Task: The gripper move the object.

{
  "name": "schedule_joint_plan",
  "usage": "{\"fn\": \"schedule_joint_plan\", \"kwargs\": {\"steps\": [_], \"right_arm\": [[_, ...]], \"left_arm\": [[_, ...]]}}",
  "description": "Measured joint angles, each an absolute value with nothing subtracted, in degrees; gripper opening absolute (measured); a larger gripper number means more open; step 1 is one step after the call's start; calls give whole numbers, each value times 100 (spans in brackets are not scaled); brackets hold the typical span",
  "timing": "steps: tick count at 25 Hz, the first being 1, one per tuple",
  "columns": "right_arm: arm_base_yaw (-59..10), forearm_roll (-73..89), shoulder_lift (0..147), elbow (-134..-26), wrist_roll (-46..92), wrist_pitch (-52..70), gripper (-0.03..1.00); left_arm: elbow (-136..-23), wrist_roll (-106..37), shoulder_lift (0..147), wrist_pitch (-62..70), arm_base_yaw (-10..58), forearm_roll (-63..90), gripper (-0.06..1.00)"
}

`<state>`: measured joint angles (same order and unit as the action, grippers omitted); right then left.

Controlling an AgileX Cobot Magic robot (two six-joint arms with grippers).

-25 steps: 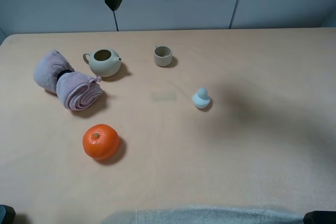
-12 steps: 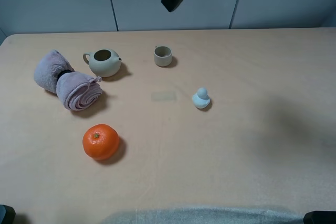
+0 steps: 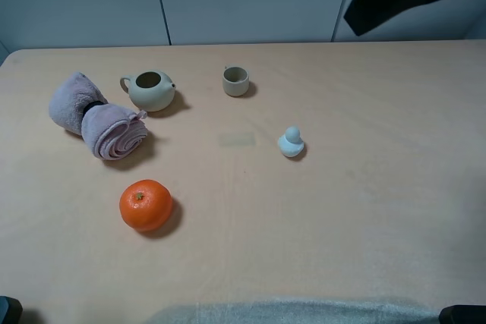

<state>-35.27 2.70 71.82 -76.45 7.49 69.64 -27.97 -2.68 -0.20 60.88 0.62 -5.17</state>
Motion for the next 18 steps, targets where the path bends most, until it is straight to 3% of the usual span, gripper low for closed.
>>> {"fn": "schedule_joint_plan", "kwargs": {"steps": [18], "right_arm": [[-3515,-151,4118,-5827,159,6982,69]], "left_arm": [[-2797,-268,-20,6088,62,-517,96]]}}
